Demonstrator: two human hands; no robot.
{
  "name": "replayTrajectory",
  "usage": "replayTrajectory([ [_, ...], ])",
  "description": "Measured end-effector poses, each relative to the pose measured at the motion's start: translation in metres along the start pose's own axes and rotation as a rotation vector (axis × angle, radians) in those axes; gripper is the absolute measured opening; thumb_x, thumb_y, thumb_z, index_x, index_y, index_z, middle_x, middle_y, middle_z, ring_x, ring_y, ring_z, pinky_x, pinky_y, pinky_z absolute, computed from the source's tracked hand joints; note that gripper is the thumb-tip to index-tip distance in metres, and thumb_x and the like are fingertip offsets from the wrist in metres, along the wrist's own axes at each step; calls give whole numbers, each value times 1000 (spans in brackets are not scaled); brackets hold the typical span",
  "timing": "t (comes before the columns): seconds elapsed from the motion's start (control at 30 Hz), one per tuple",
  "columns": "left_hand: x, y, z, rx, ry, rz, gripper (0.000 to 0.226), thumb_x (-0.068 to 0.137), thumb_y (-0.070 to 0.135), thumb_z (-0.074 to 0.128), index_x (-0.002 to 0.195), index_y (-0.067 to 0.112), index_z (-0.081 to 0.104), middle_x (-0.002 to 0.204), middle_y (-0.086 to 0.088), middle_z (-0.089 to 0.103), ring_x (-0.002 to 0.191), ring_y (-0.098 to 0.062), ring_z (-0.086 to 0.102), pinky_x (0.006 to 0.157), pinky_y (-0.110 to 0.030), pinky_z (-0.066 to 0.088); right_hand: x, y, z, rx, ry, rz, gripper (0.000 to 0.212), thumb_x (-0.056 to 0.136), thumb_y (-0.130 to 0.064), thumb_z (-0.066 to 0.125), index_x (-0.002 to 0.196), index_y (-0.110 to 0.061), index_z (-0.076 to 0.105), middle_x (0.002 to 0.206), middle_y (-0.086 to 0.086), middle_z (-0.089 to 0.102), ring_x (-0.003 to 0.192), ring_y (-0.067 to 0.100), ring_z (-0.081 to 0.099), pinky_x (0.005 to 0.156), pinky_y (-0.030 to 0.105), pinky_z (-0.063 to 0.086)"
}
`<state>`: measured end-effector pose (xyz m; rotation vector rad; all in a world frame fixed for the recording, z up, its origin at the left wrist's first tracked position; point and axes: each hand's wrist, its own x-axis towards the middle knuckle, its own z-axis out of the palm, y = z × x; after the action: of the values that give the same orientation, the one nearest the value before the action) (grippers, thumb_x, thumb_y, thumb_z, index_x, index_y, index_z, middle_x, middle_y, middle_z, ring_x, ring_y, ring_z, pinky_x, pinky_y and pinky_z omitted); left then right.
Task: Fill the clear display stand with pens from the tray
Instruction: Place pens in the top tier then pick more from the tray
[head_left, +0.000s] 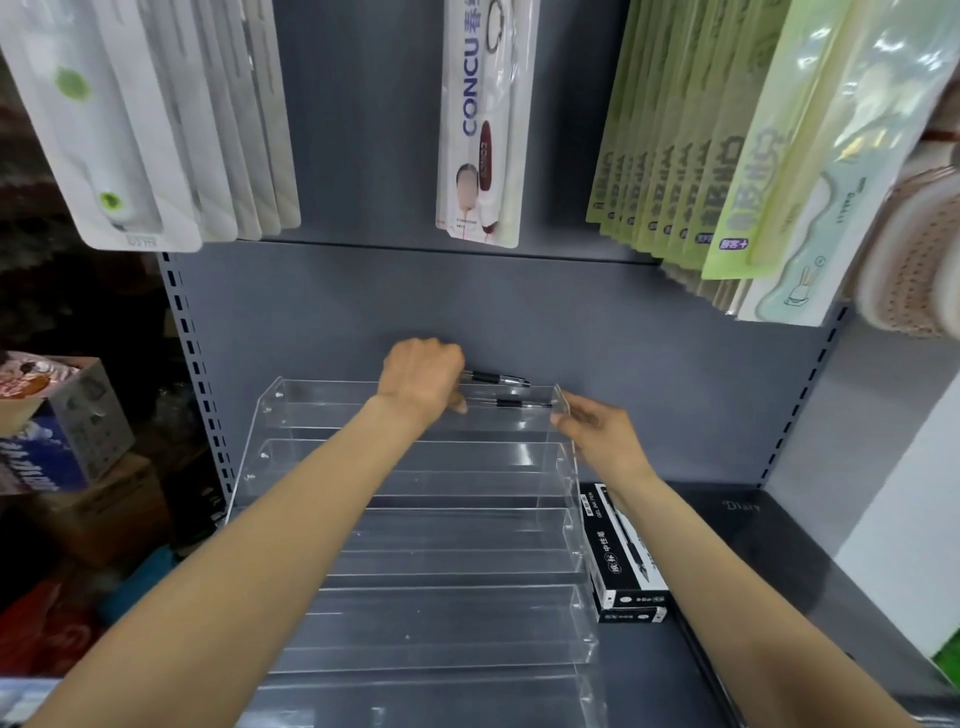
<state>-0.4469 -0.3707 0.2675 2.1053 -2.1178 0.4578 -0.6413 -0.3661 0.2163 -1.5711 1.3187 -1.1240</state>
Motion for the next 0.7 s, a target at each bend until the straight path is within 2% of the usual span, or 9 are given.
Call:
replayTrajectory([
  [0.13,-2,0,0,-21,4,24,28,80,40,68,83,12,64,97,-11,68,93,-32,62,69,-31,43,-1,-1,1,7,-4,4,41,90,-12,60,130,-11,54,126,5,60,112,14,56,105,38,43],
  [0.23,-5,-1,2,-117,28,26,36,83,52,60,75,17,57,92,-6,68,90,-28,62,66,-28,39,-3,-2,1,14,2,11,41,89,-11,61,129,-11,55,125,4,62,112,13,56,105,36,42],
  [0.27,-7,-1,3,-175,43,18,41,84,58,55,77,18,56,91,-1,67,89,-26,61,66,-27,37,-3,-2,1,15,5,8,40,89,-11,61,129,-10,55,124,5,62,111,13,57,105,35,42],
  [0.33,-12,1,5,-321,47,9,44,88,62,40,95,21,55,93,6,60,91,-23,57,69,-29,37,-5,-3,1,20,-1,0,40,89,-10,60,129,-10,54,125,6,62,107,10,56,104,33,43],
  [0.43,-15,3,12,-561,10,127,30,100,37,27,118,19,44,98,-1,49,89,-24,47,71,-30,30,-6,-4,0,45,-16,10,42,90,-9,60,131,-9,53,125,5,61,105,8,54,104,33,43],
  [0.57,-10,0,17,-629,40,214,32,99,13,40,127,10,54,102,-10,48,98,-25,49,80,-21,31,-7,-6,-3,72,-33,31,42,89,-10,61,131,-11,53,122,4,62,103,9,55,102,33,45],
  [0.7,-5,1,16,-617,22,201,24,91,9,57,113,9,67,111,-10,63,105,-22,56,85,-12,32,-6,-7,-4,72,-51,34,43,89,-11,61,131,-12,53,125,4,60,106,10,55,102,35,45],
])
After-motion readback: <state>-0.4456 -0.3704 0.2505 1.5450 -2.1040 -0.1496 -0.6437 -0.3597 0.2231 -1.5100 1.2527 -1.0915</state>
